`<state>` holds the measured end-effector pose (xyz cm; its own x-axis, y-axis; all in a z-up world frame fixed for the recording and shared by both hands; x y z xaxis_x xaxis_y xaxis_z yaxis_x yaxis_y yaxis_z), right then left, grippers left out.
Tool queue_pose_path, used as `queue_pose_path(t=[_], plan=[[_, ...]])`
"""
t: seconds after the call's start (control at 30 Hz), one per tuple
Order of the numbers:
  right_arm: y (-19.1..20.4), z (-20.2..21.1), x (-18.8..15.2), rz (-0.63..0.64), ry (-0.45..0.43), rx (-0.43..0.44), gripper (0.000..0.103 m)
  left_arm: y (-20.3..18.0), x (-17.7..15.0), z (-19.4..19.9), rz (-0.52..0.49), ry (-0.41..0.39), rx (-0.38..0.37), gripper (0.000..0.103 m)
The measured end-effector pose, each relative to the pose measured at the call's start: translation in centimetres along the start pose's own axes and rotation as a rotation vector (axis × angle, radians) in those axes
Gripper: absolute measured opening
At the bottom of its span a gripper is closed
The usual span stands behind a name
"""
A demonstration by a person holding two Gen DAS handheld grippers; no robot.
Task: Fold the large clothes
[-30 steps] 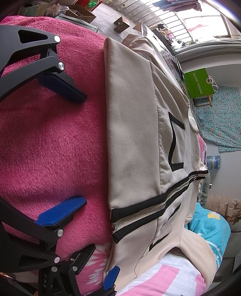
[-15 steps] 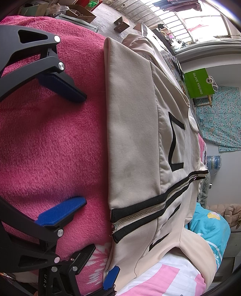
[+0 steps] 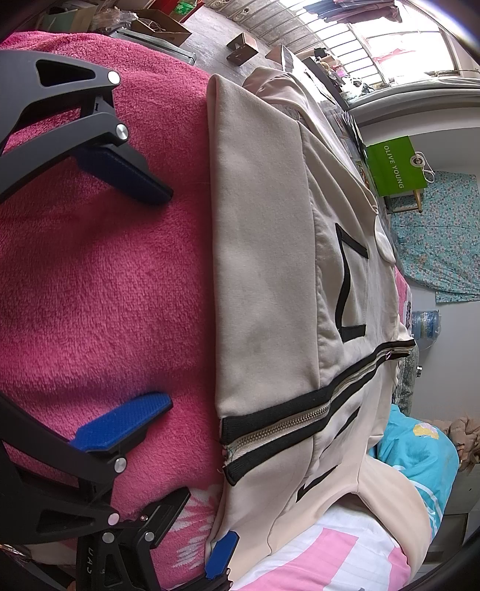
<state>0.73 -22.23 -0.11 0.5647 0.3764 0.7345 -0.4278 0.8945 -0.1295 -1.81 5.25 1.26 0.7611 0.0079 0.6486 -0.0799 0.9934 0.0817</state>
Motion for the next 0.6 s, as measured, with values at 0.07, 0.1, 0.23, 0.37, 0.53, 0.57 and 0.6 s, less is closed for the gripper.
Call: queue_pose_path(t=[0.07, 0.1, 0.23, 0.37, 0.53, 0.57, 0.6], plan=[[0.03, 0.06, 0.01, 0.000, 0.000, 0.000, 0.096, -0.01, 0.01, -0.01, 0.000, 0.000, 0.001, 0.099], [0.03, 0.09, 0.02, 0.000, 0.000, 0.000, 0.096, 0.00, 0.05, -0.04, 0.000, 0.000, 0.000, 0.099], [-0.01, 0.01, 0.01, 0.000, 0.000, 0.000, 0.096, 0.00, 0.01, -0.02, 0.000, 0.000, 0.000, 0.099], [0.00, 0.08, 0.04, 0.000, 0.000, 0.000, 0.096, 0.00, 0.02, -0.02, 0.000, 0.000, 0.000, 0.099], [-0.04, 0.10, 0.07, 0.000, 0.000, 0.000, 0.096, 0.01, -0.04, 0.03, 0.000, 0.000, 0.000, 0.099], [-0.03, 0.13, 0.08, 0.000, 0.000, 0.000, 0.096, 0.00, -0.03, 0.02, 0.000, 0.000, 0.000, 0.099], [-0.02, 0.18, 0.09, 0.000, 0.000, 0.000, 0.096, 0.00, -0.04, 0.03, 0.000, 0.000, 0.001, 0.099]])
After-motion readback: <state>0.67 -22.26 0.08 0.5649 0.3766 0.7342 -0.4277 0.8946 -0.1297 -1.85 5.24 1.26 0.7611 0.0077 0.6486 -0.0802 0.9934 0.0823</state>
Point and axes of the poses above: each gripper's, at about its wrist camera, not at the fingertips, and z roughly against the way its jaws point, y to its left, x to its top, the point moved 6 cm from there along -z, roughly the way its jaws point, and after that the axes turned 5 degrees about -x, right-handed, at the moved point
